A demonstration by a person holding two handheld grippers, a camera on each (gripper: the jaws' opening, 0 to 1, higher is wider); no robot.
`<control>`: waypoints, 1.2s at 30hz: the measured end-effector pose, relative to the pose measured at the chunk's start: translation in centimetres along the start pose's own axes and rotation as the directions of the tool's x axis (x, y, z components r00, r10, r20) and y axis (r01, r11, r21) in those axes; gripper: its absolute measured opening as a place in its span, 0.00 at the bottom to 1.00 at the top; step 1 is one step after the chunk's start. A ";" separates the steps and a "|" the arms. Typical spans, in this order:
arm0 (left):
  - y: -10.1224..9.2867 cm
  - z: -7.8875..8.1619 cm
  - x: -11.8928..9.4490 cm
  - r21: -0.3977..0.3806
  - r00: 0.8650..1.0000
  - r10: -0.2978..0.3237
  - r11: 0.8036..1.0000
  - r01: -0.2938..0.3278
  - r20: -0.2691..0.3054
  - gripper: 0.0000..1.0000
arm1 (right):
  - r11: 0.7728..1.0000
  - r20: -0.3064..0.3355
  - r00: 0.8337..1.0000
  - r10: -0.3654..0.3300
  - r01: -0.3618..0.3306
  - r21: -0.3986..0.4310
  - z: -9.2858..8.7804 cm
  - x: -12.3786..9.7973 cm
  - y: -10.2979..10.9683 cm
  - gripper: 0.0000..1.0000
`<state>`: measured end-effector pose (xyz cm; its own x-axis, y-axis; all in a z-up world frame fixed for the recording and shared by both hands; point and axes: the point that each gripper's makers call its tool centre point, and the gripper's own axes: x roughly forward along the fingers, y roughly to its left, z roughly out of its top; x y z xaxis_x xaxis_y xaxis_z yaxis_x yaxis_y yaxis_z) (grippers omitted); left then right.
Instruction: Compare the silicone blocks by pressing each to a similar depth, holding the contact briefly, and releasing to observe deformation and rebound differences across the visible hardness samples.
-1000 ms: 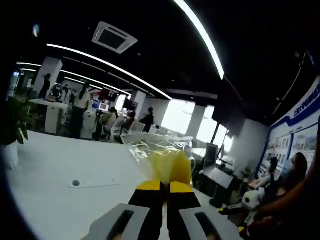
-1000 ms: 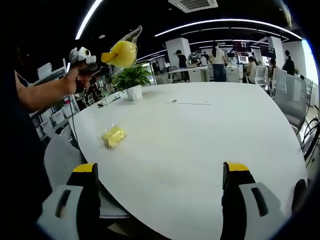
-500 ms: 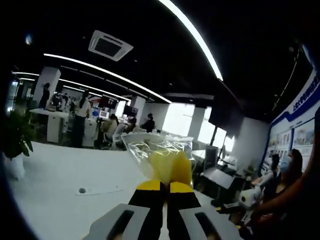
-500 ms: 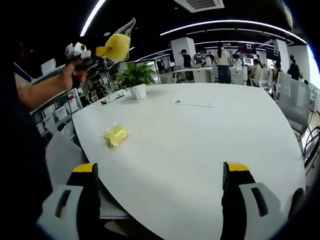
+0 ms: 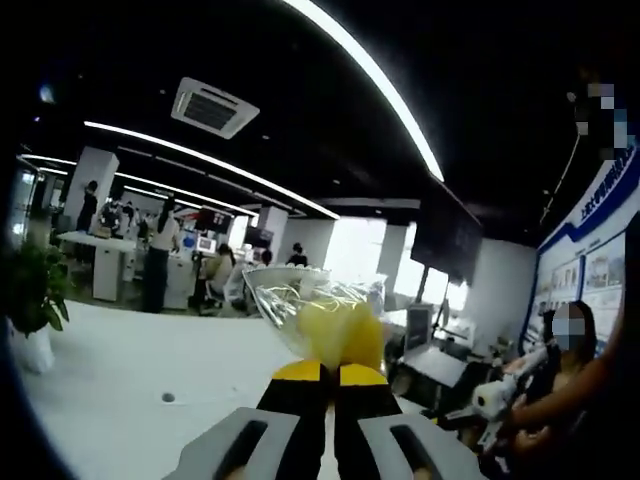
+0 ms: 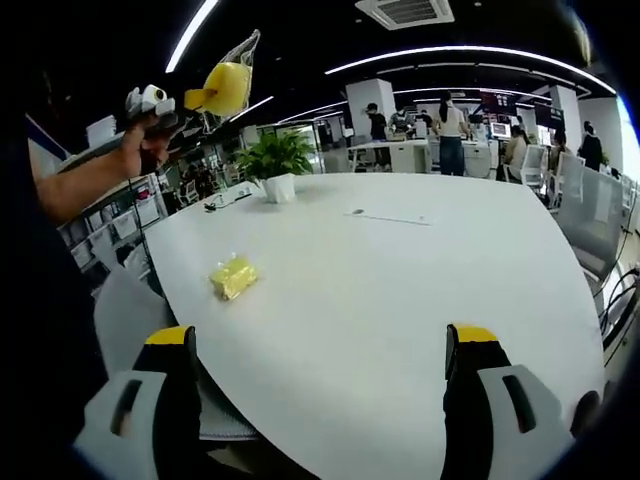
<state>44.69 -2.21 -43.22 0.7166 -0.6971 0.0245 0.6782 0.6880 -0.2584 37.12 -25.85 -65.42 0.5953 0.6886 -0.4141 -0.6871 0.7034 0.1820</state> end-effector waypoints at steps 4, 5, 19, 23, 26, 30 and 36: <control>-0.2 0.1 -0.2 -0.014 1.000 -0.007 1.000 0.007 0.008 0.00 | 1.000 0.004 1.000 -0.001 0.001 0.000 0.3 -0.1 0.0 0.96; -0.3 0.1 -0.1 -0.005 1.000 -0.011 1.000 0.011 0.005 0.00 | 1.000 0.006 1.000 0.001 -0.001 0.002 0.7 -0.2 0.1 0.96; -1.6 0.1 0.3 0.008 0.999 -0.052 0.999 0.052 -0.002 0.00 | 0.991 0.105 0.989 0.103 -0.094 -0.094 9.7 -1.4 1.1 0.96; -1.9 -0.3 0.1 0.022 0.998 -0.063 0.998 0.063 -0.016 0.00 | 0.988 0.134 0.984 0.121 -0.106 -0.115 12.5 -1.9 1.0 0.96; -2.1 -0.8 -0.1 0.020 0.998 -0.063 0.998 0.064 -0.029 0.00 | 0.985 0.204 0.968 0.143 -0.120 -0.121 15.5 -2.3 1.1 0.94; -2.5 -1.3 -0.2 0.011 0.997 -0.070 0.997 0.070 -0.029 0.00 | 0.978 0.221 0.957 0.188 -0.162 -0.128 17.4 -1.7 1.8 0.90; -3.4 -2.2 -0.4 0.010 0.996 -0.080 0.997 0.080 -0.039 0.00 | 0.947 0.194 0.938 0.287 -0.246 -0.208 19.4 -0.2 4.0 0.90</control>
<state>41.73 -4.69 -44.48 0.6533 -0.7571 0.0070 0.7350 0.6320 -0.2457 42.37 -19.79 -47.30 0.4422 0.8819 -0.1634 -0.8838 0.4595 0.0884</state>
